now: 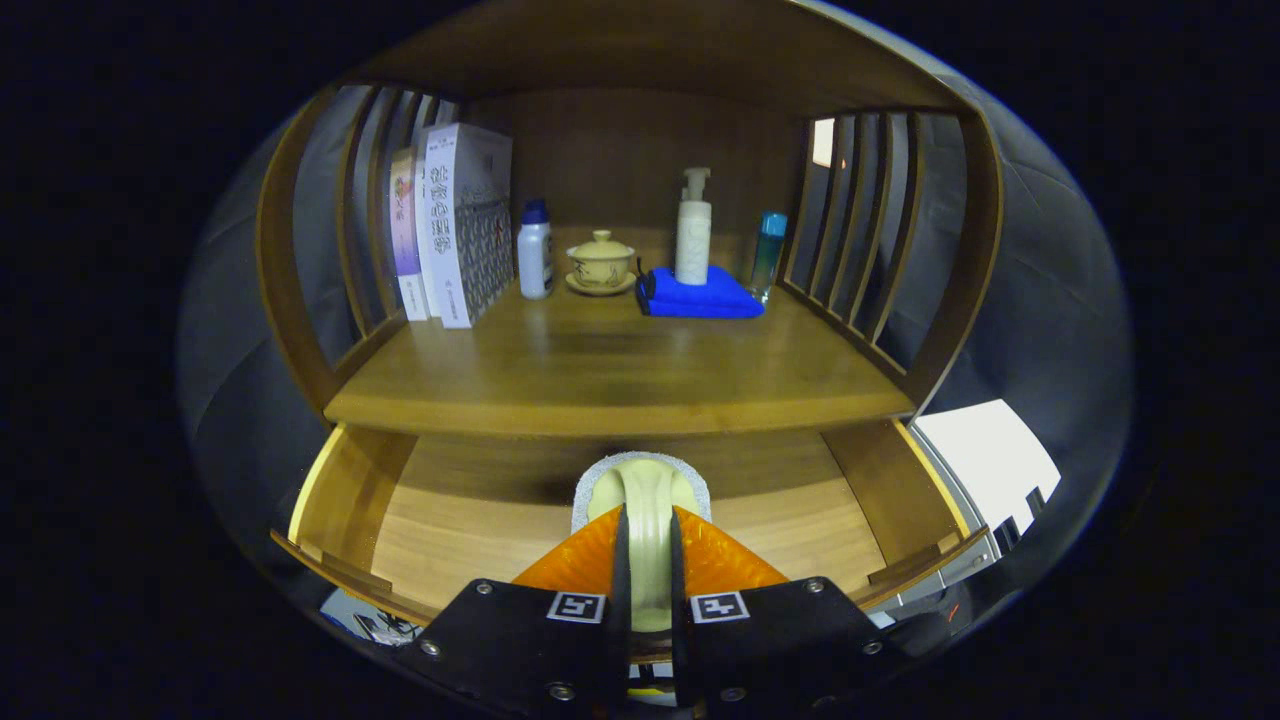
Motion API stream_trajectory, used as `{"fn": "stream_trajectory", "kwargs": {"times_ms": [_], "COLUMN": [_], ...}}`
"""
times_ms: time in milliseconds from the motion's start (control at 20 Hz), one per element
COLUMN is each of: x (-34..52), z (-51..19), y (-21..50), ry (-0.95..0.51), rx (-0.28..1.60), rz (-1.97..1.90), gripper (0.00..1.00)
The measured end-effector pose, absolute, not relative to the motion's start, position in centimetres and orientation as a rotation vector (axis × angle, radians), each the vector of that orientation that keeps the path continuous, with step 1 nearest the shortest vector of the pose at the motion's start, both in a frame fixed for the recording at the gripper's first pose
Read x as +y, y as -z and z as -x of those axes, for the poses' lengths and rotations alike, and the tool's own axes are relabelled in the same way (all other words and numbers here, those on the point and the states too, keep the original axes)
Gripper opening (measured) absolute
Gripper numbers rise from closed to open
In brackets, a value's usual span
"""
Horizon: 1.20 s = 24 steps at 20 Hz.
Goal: Pull open the drawer, take out the items inside it, and place them on the countertop above the cabinet.
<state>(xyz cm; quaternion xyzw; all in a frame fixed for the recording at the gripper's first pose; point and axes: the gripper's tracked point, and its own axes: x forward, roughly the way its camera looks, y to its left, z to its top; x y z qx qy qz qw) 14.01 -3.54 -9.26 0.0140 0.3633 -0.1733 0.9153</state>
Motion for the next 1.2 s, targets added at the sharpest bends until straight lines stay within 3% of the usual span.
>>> {"fn": "stream_trajectory", "kwargs": {"times_ms": [650,1200], "x": [-5.6,-7.6], "z": [-23.0,-29.3], "y": [4.6,7.1], "ry": [0.328,0.300], "rx": [0.630,0.662], "rz": [-0.009,0.003], "gripper": [0.17,0.20]}}
